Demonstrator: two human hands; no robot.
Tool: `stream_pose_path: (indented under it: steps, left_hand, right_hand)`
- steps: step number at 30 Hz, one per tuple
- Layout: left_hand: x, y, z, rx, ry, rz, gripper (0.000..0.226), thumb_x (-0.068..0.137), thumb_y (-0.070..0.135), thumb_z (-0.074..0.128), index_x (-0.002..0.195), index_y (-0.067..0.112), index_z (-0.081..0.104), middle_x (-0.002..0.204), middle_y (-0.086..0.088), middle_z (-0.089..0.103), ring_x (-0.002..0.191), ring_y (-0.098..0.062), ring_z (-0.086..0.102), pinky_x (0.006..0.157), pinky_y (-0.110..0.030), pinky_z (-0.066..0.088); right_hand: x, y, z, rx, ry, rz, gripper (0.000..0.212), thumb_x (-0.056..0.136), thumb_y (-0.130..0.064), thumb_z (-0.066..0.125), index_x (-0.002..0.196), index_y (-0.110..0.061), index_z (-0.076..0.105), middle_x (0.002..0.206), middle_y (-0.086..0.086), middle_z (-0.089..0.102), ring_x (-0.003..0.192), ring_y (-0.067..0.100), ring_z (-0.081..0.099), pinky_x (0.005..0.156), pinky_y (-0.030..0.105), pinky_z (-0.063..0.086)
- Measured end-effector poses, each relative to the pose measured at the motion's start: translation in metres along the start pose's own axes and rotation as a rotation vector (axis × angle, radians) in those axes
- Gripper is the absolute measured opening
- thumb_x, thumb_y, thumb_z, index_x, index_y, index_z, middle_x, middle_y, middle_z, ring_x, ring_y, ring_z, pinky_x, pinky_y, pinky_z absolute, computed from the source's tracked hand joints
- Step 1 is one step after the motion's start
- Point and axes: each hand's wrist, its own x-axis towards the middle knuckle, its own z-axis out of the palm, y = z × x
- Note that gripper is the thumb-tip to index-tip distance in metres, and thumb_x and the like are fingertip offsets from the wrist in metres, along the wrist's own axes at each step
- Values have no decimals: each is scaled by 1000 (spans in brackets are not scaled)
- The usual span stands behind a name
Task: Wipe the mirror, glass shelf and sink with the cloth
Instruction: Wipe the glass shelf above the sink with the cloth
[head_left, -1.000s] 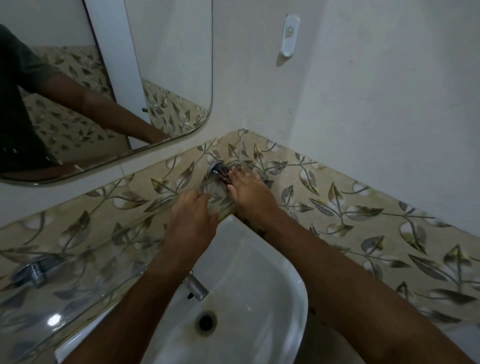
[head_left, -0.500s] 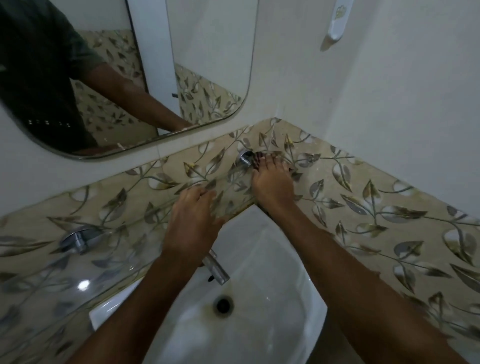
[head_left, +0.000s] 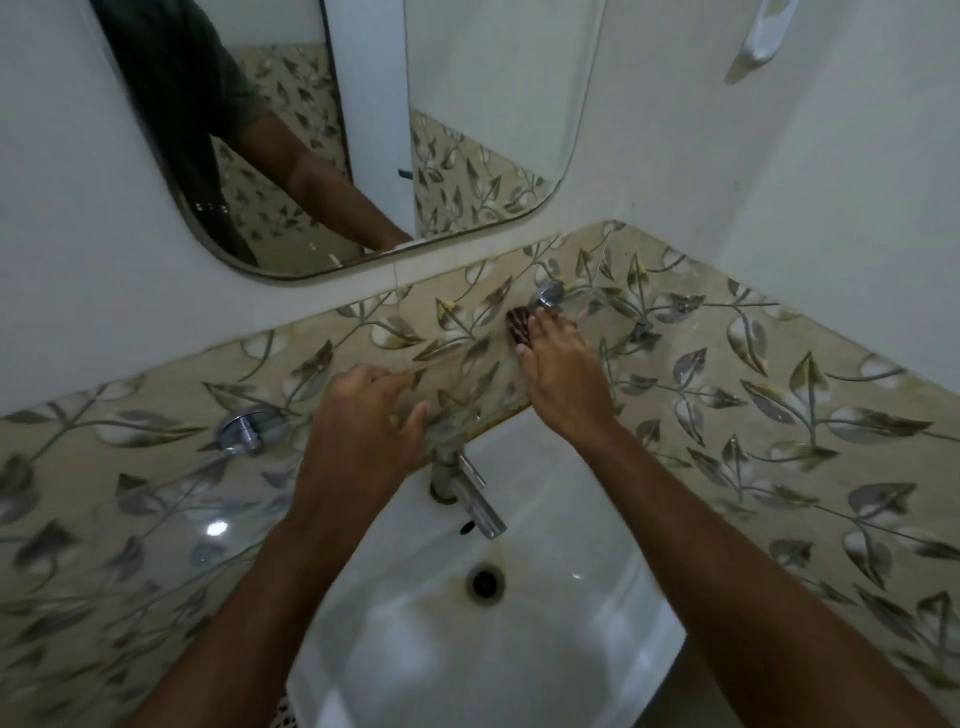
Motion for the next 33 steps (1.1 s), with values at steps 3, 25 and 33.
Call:
stream_pose_path:
  steps: [3, 25, 33]
  left_hand:
    - [-6, -14, -17, 0, 2, -55, 26, 90, 22, 68, 113, 13, 74, 103, -9, 70, 101, -26, 60, 91, -33, 44]
    - [-75, -75, -91, 111, 138, -221, 21, 90, 13, 64, 106, 9, 76, 104, -12, 72, 99, -29, 63, 92, -41, 51]
    - [-114, -97, -124, 100, 152, -300, 24, 93, 15, 62, 114, 11, 74, 105, -9, 68, 97, -25, 61, 90, -35, 49]
  right_hand:
    - [-38, -57, 7, 91, 15, -103, 53, 104, -36, 37, 149, -8, 45, 157, 10, 44, 147, 26, 36, 124, 41, 20]
    - [-114, -205, 25, 102, -87, -320, 59, 105, -40, 27, 156, -10, 33, 163, 8, 34, 152, 27, 27, 126, 44, 17]
    - [-130, -194, 36, 309, -156, -615, 60, 103, -51, 42, 156, -23, 36, 163, -6, 34, 153, 12, 22, 125, 42, 21]
